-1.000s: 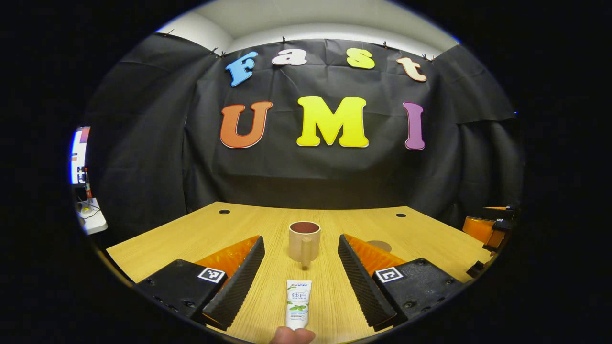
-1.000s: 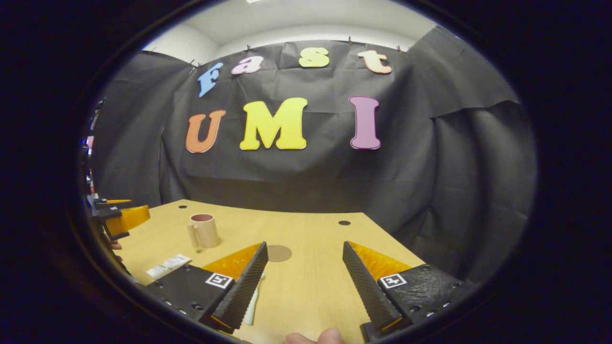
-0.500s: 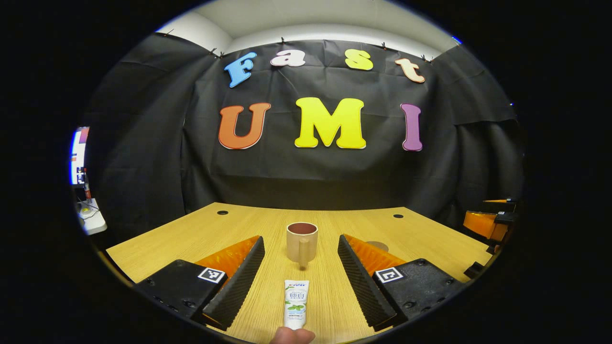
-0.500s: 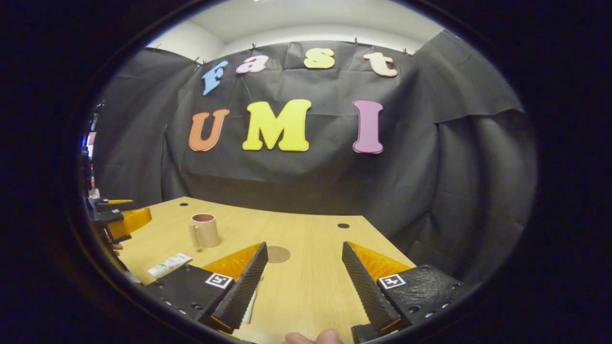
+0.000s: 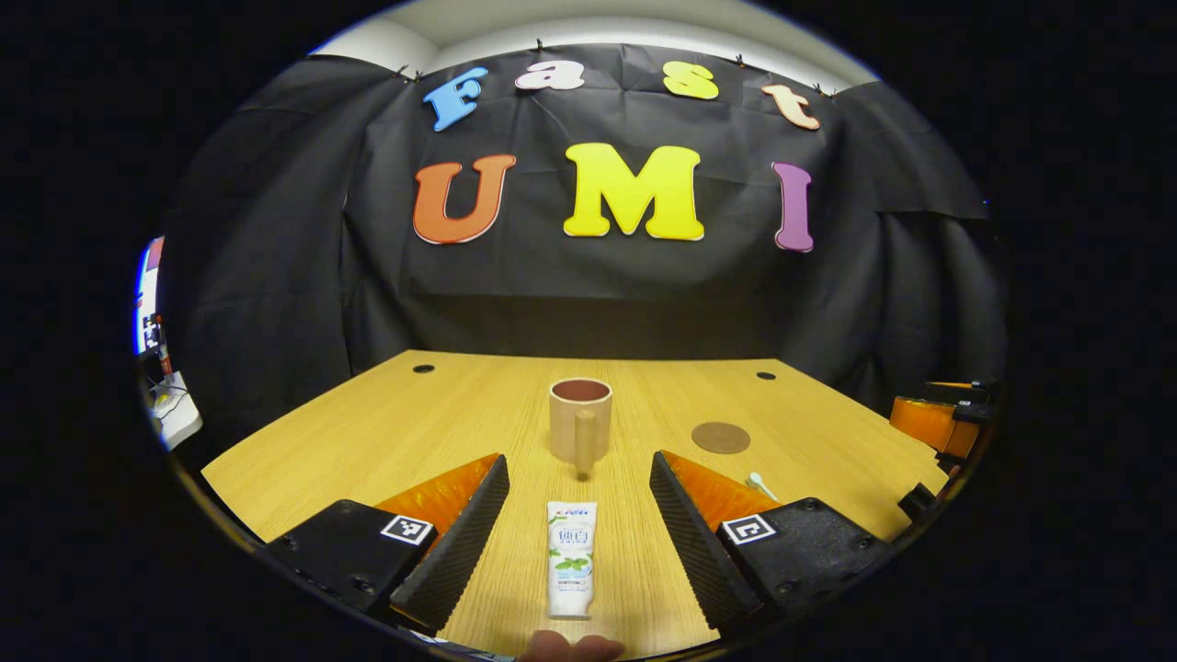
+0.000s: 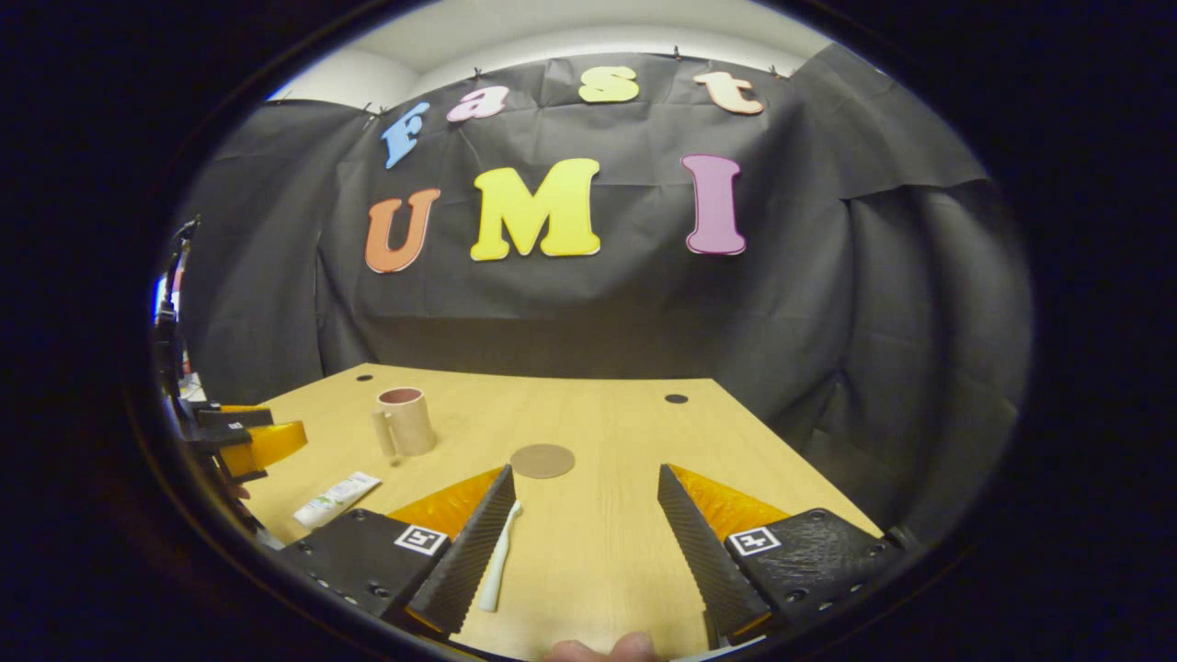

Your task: Put the toothbrush and toothpaste on the desktop into the cup, then pick up the cup and place it on the coaster on the desktop.

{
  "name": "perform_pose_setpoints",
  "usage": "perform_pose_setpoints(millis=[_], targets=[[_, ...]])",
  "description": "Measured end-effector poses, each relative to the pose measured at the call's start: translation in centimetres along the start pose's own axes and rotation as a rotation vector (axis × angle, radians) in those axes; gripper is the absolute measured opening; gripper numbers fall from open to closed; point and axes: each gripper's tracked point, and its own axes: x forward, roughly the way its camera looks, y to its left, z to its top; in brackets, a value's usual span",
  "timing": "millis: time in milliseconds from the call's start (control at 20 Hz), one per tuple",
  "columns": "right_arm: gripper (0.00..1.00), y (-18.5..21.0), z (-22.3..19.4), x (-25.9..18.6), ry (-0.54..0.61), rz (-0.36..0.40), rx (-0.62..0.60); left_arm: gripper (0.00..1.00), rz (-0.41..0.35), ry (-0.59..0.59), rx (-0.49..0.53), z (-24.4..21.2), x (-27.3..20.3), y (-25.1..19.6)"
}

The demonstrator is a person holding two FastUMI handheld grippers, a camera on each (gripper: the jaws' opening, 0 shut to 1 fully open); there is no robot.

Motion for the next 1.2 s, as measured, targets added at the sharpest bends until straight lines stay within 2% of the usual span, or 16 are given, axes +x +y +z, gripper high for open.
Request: perform_pose_setpoints(millis=[250,450,500,550,700,750,850,900,950,1050,1100,1150,1200], targets=[[0.95,0.8,-1.6,0.6,0.045,0.022,-0.025,0.98,0.014,0.187,0.056,-4.6,1.0,0.5],[0.95,0.9,-3.3,0.9,0.096,0.030,-0.038,0.97,-0.024,0.313,0.028,-7.4,1.9,-0.1],[0.95,0.9,-3.7,0.9,0.107,0.031,-0.040,1.00,-0.026,0.332,0.023,-7.6,1.9,-0.2],[0.95,0.9,-4.0,1.0,0.115,0.031,-0.043,0.95,-0.025,0.344,0.021,-8.1,2.0,-0.1],[0.95,1.1,-4.9,1.1,0.136,0.037,-0.045,0.89,-0.006,0.369,0.025,-8.9,2.2,0.4],[0.95,1.3,-5.0,1.1,0.142,0.043,-0.043,0.83,-0.001,0.378,0.024,-9.1,2.3,0.5],[0.95,1.5,-5.3,1.2,0.148,0.048,-0.038,0.78,-0.001,0.398,0.025,-9.4,2.2,0.4],[0.95,1.7,-5.4,1.2,0.149,0.051,-0.037,0.71,0.004,0.406,0.031,-9.8,2.1,0.6],[0.95,1.8,-5.4,1.3,0.151,0.052,-0.038,0.71,0.007,0.418,0.036,-10.0,2.1,0.6],[0.95,2.3,-5.6,1.3,0.156,0.060,-0.046,0.58,0.016,0.418,0.045,-10.0,2.0,0.8],[0.95,2.8,-5.8,1.2,0.160,0.070,-0.053,0.60,0.022,0.427,0.041,-10.3,2.0,0.9],[0.95,2.9,-5.9,1.2,0.164,0.073,-0.061,0.48,0.027,0.428,0.031,-10.3,2.2,0.9],[0.95,3.1,-6.1,1.2,0.168,0.075,-0.068,0.47,0.027,0.425,0.029,-10.2,2.2,0.8]])
